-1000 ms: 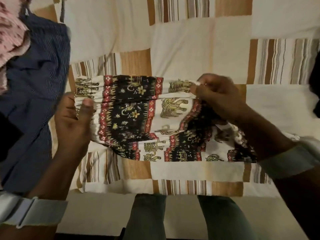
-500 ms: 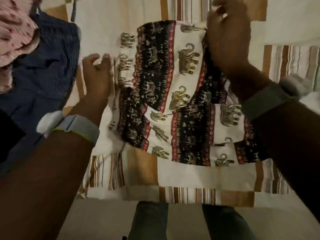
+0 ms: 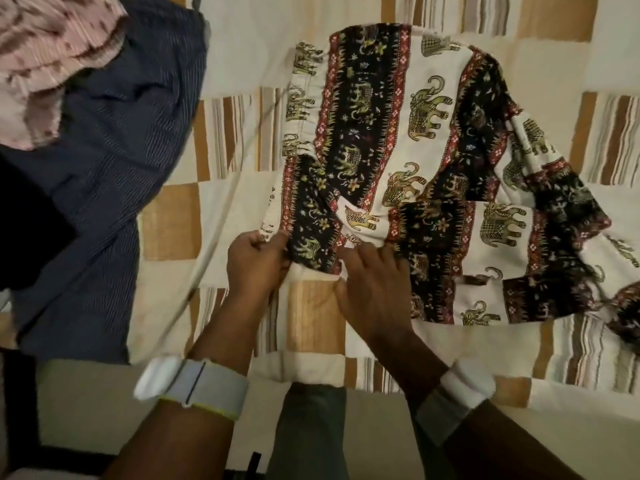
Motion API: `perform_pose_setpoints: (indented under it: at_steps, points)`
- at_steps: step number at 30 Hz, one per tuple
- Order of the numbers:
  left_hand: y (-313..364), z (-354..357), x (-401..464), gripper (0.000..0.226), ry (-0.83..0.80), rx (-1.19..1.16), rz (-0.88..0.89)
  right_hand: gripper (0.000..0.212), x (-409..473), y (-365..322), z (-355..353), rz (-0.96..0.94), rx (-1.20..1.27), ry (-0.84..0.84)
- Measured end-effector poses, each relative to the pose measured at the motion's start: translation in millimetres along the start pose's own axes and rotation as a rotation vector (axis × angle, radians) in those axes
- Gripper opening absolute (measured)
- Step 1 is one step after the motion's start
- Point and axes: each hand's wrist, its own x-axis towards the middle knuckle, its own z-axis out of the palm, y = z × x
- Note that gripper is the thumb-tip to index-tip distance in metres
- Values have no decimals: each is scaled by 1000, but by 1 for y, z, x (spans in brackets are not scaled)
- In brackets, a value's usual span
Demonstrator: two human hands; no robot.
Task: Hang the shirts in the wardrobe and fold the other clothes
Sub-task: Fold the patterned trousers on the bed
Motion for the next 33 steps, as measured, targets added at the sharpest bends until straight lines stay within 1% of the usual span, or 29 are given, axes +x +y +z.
perform_pose_setpoints:
  at_steps: [1,2,3,4,6,7,8,10,12,14,16,18,19,20,21,23,24,26,28,30,33]
  points:
    - [5,-1,1,27,-61,-179,-82,33,3,2,-2,11,18,37]
    - [9,-4,0,14,-106,-311,-145,29,6,3,-5,-4,63,63]
    - [10,-9,0,9,-123,-375,-169,27,7,2,-9,-44,139,58]
    - [9,-15,-2,13,-127,-399,-166,29,7,0,-14,-94,235,5]
    - [-5,-33,-3,28,-94,-418,-113,30,-1,-8,-22,-203,382,-195]
    - [-16,-43,-4,28,-79,-413,-96,27,-8,-15,-23,-266,394,-287]
    - [-27,-53,-8,23,-73,-408,-92,22,-15,-20,-20,-328,386,-342]
    - [-50,-71,-18,16,-55,-369,-92,16,-32,-28,-9,-409,379,-364]
    - [-73,-85,-24,14,-29,-313,-95,24,-47,-33,9,-461,355,-353]
    - [-87,-93,-29,25,19,-206,-59,35,-61,-34,24,-485,318,-373]
    - [-92,-98,-33,36,85,-13,78,40,-68,-33,30,-476,352,-382]
    - [-82,-89,-41,43,143,186,302,37,-70,-23,19,-370,444,-320]
    - [-72,-80,-44,42,163,255,422,35,-69,-15,10,-306,465,-246]
    - [-60,-77,-45,38,193,325,525,34,-63,-12,0,-247,486,-150]
    - [-45,-66,-47,33,188,403,634,33,-59,1,-11,-161,516,-35]
    - [-15,-17,-58,28,81,556,887,30,-60,53,-36,71,575,223]
    - [2,3,-63,25,30,604,990,28,-59,76,-44,157,581,325]
    - [29,54,-71,17,-176,604,1155,23,-66,129,-60,312,509,445]
    - [49,108,-83,15,-398,618,1293,25,-81,183,-69,384,417,480]
    - [61,156,-92,22,-569,719,1401,39,-98,228,-71,399,320,455]
    - [66,232,-123,39,-762,928,1502,66,-139,297,-76,440,149,350]
